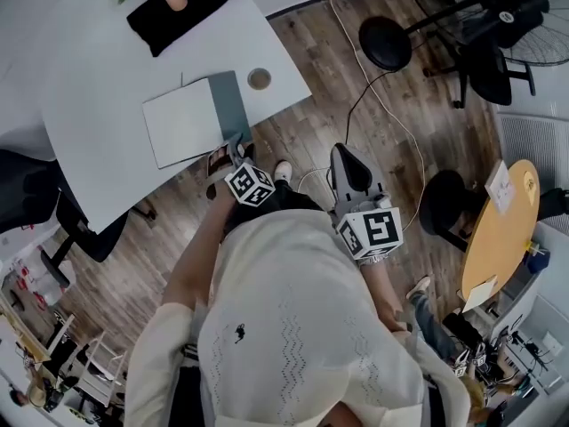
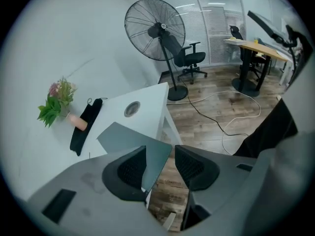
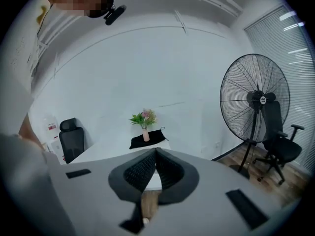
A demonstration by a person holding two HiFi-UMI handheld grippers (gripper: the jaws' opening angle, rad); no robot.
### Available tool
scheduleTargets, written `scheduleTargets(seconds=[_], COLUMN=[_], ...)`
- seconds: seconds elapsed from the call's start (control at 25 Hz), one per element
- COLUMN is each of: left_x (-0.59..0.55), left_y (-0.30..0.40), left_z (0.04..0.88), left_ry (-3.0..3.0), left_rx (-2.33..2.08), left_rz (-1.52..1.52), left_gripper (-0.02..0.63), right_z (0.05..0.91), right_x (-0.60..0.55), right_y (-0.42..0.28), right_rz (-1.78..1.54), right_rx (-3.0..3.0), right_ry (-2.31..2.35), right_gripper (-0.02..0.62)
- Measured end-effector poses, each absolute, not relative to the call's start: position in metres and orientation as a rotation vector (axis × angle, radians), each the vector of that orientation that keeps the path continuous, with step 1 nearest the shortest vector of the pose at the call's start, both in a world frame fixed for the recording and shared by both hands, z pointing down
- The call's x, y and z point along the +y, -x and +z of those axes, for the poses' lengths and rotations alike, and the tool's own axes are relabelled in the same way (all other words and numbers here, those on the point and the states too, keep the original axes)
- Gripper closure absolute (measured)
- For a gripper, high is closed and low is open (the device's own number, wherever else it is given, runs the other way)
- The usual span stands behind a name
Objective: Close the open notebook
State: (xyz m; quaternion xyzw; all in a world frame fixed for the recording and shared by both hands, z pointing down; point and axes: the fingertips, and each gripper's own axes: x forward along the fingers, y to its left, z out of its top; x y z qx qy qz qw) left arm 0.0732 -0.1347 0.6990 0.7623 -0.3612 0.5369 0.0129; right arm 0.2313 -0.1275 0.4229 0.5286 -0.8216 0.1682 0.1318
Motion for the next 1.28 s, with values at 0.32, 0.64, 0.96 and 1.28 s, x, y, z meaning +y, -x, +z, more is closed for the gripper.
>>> scheduleTargets(seconds=[0.32,0.64,0.96,1.28], left_x=[-0.140,-0.141,-0.144,-0.141], left_y=[-0.077,-0.080,-0.079,-0.080], left_z=[0.716,0.726,0.725,0.719], left_ry=[-2.423,-2.359,-2.331,-2.307], left_rx=[-1.032,-1.036,-1.050,-1.093], left_rz=[1.844,1.835,1.828,1.745], left_gripper=[0.420,0.428,0.457,0.545], right_z=[0.429,0.431,0.430,0.431], right_x=[-0.125,-0.121,-0.123,-0.121], right_y=[-0.228,-0.236,-0.230,-0.232], right_rz=[0.520,0.544,0.532,0.525], right_rx=[-2.356,-2.330,-2.356,-2.381], right_ry=[-1.558,-1.597,-1.564,-1.532], right_gripper=[0.594,0.594,0.594,0.594])
